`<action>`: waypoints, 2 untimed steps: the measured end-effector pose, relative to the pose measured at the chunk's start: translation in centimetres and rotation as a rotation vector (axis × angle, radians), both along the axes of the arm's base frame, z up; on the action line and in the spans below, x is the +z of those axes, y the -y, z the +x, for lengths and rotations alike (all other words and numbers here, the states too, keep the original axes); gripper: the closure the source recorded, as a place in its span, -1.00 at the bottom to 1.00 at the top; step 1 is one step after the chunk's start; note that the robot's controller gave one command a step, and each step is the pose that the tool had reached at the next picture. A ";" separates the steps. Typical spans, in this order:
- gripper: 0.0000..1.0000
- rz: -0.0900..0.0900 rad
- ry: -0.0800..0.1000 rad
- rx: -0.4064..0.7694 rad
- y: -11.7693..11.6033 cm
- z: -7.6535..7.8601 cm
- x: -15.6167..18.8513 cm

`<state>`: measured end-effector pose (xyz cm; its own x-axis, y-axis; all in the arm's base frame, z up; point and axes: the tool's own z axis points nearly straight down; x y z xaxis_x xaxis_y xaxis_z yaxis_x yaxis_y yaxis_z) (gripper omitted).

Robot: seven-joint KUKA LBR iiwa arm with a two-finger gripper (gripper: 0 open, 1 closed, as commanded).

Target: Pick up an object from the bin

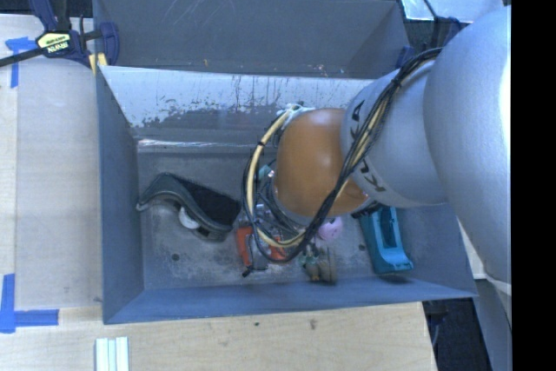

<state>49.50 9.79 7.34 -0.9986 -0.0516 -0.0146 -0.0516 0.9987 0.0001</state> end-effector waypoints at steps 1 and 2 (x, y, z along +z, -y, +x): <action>1.00 0.000 0.000 0.000 0.0 0.0 0.0; 1.00 0.000 0.000 0.000 0.0 0.0 0.0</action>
Offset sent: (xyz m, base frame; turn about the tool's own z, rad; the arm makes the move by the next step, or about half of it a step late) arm 0.0000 0.0000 0.0000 0.0000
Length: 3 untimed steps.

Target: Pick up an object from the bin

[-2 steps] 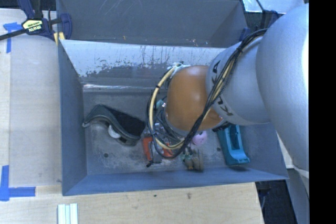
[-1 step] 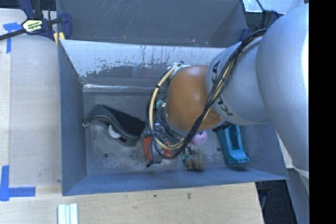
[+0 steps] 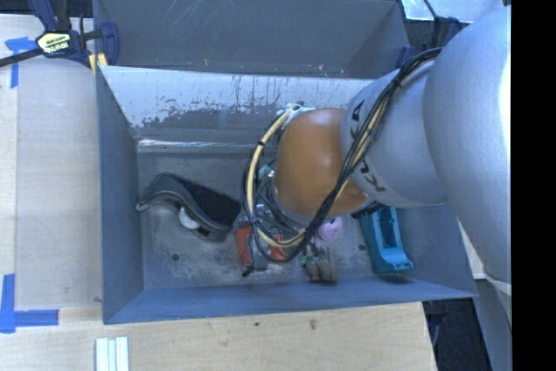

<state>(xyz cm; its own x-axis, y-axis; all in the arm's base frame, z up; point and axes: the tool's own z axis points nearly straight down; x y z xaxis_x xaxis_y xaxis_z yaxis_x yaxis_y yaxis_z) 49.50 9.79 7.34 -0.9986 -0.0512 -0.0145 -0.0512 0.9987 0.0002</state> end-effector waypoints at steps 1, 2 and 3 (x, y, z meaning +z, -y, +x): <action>1.00 0.000 -0.004 -0.003 0.1 -0.8 3.2; 1.00 0.001 0.000 -0.003 0.0 -0.8 7.8; 1.00 0.001 0.003 0.006 0.2 -0.8 5.4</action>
Offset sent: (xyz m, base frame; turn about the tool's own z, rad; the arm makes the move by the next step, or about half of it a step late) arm -0.0059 0.0000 0.0258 -0.0245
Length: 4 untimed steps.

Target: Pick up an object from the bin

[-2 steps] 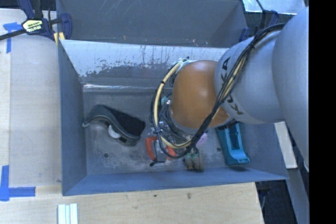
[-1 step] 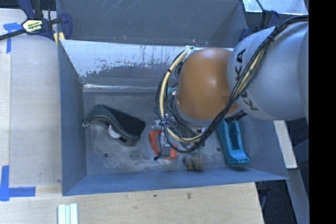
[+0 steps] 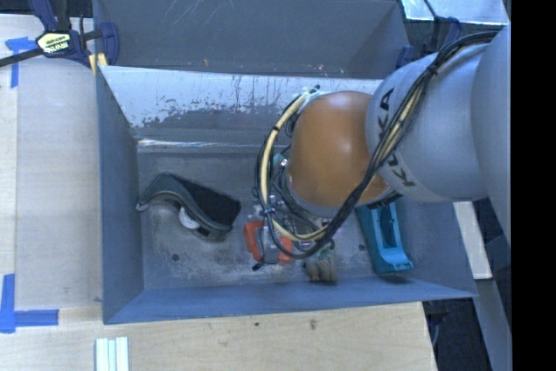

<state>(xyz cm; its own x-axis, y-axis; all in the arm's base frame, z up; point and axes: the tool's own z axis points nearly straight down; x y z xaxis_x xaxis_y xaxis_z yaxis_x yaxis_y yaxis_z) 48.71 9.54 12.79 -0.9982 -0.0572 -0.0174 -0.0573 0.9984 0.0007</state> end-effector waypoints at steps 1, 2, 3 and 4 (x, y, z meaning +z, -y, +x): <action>1.00 -0.002 -0.011 0.007 -0.2 -0.2 3.9; 1.00 0.003 0.012 -0.046 0.1 0.6 1.7; 1.00 -0.002 -0.017 -0.081 0.5 0.4 3.2; 1.00 0.006 0.019 -0.102 0.9 1.9 2.0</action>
Offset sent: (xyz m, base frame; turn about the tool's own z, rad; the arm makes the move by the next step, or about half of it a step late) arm 0.0059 -0.0087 -0.0579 0.1199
